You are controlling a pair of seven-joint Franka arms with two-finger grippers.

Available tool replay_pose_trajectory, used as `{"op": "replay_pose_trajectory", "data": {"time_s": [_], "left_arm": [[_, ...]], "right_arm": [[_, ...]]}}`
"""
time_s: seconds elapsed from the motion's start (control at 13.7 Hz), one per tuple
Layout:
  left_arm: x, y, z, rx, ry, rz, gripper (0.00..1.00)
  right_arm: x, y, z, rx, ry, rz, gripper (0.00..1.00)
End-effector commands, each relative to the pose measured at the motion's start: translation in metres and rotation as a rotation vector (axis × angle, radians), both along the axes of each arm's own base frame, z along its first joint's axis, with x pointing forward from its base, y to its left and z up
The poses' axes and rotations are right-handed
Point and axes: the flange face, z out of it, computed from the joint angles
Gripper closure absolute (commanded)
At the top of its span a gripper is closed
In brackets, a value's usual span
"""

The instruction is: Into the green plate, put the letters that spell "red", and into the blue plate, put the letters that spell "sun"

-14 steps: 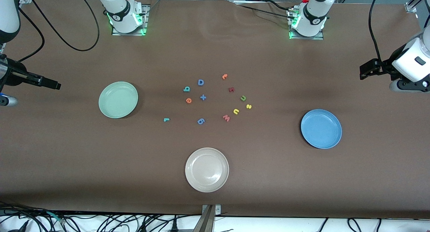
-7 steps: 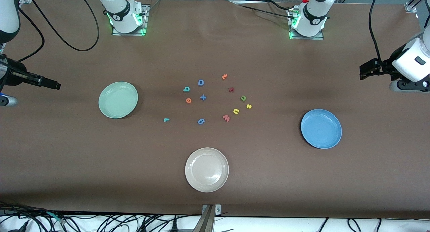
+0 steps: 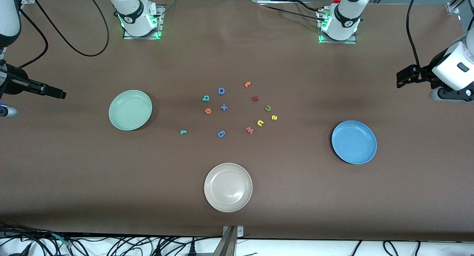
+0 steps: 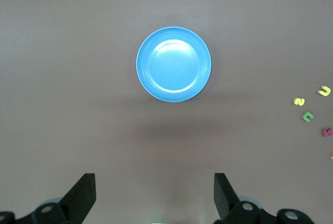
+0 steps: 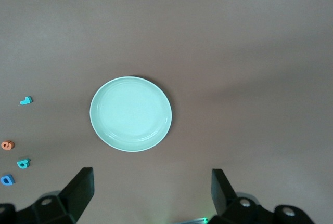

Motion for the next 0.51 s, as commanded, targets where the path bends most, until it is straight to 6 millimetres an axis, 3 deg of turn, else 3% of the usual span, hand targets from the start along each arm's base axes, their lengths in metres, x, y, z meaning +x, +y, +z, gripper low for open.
{"op": "replay_pose_trajectory", "data": {"time_s": [0.0, 0.44], "left_arm": [[0.0038, -0.0026, 0.0048, -0.025, -0.009, 0.009, 0.00], [0.0038, -0.0026, 0.0048, -0.025, -0.009, 0.009, 0.00]], "right_arm": [[-0.0047, -0.0102, 0.0074, 0.009, -0.001, -0.007, 0.00], [-0.0079, -0.0185, 0.0067, 0.009, 0.013, -0.022, 0.00]]}}
